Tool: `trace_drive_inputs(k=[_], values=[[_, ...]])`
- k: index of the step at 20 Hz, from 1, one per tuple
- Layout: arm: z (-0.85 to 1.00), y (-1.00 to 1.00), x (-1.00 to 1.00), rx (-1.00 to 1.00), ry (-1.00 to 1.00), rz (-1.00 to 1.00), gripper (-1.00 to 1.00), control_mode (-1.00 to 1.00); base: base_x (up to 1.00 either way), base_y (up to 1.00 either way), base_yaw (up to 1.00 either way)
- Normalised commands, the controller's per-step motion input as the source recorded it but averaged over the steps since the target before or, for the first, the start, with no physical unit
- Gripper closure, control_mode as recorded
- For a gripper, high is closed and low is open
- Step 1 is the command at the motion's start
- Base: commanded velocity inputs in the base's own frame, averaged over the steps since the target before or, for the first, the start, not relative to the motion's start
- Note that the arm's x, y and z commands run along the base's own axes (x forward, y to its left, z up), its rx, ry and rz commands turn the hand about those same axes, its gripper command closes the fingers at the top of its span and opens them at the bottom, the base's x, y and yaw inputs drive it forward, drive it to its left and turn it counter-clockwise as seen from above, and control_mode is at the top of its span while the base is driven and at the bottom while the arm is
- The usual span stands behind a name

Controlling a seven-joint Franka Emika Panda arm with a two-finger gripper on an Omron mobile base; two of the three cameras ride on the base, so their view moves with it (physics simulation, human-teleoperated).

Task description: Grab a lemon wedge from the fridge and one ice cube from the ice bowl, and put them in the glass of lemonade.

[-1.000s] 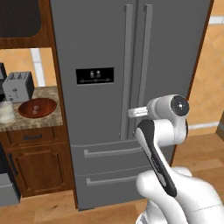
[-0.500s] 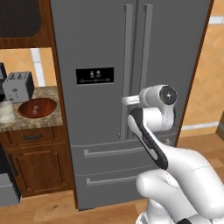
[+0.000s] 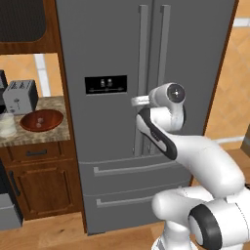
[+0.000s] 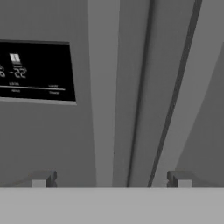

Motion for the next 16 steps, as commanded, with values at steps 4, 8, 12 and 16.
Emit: trace_drive_inputs(k=[4, 8, 12, 16], values=[[0.0, 0.08, 0.47, 0.0, 0.0, 0.0, -1.0, -1.0, 0.0, 0.0, 0.0], [0.0, 0.07, 0.46, 0.0, 0.0, 0.0, -1.0, -1.0, 0.0, 0.0, 0.0], [-0.01, 0.03, 0.49, 0.0, -0.04, -0.03, -1.0, -1.0, 0.0, 0.0, 0.0], [-0.06, 0.14, 0.55, -0.01, -0.01, -0.04, -1.0, -1.0, 0.0, 0.0, 0.0]])
